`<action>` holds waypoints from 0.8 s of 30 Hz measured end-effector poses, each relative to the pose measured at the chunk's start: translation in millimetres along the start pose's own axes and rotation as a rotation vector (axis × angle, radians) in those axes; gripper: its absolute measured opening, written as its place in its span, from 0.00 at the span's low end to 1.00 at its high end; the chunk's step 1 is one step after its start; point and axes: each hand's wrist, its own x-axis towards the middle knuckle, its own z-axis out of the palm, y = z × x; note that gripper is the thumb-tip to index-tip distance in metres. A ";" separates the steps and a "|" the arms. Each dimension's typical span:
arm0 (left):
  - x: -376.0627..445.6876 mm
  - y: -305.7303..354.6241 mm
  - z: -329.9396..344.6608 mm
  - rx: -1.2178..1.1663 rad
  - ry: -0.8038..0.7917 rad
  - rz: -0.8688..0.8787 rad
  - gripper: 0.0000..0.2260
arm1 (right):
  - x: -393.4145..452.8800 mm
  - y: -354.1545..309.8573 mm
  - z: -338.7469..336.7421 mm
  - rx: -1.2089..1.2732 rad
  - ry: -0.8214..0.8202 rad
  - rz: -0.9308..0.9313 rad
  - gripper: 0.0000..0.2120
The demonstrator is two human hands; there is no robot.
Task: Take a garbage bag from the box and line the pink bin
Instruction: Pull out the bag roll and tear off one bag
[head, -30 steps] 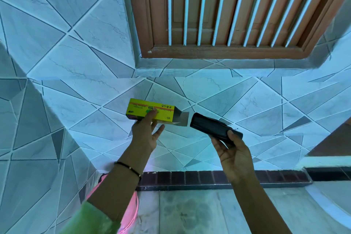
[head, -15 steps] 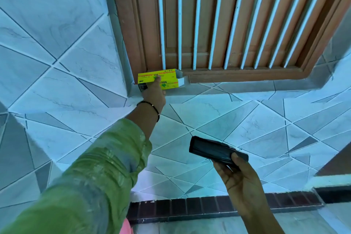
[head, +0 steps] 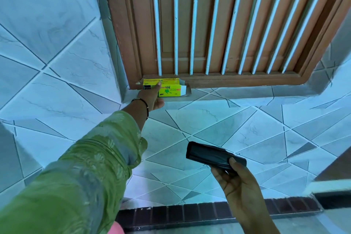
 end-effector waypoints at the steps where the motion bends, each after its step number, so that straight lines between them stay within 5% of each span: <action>1: 0.6 -2.5 -0.7 0.009 -0.012 -0.005 0.16 | -2.3 -6.2 14.4 -0.023 0.013 0.006 0.11; 11: -19.9 -16.4 -25.9 0.151 -0.049 0.011 0.12 | -7.5 6.8 31.8 -0.097 -0.024 0.064 0.08; 14: -52.2 -23.2 -30.0 0.247 -0.175 0.006 0.14 | -6.7 13.0 32.9 -0.183 -0.039 0.047 0.06; 19: -149.3 -84.9 -28.6 0.558 -0.604 -0.078 0.25 | -16.9 25.9 31.2 -0.354 0.033 -0.010 0.04; 24: -200.2 -144.7 -36.0 0.378 -0.583 -0.105 0.23 | -31.9 45.0 23.2 -0.397 0.111 0.033 0.15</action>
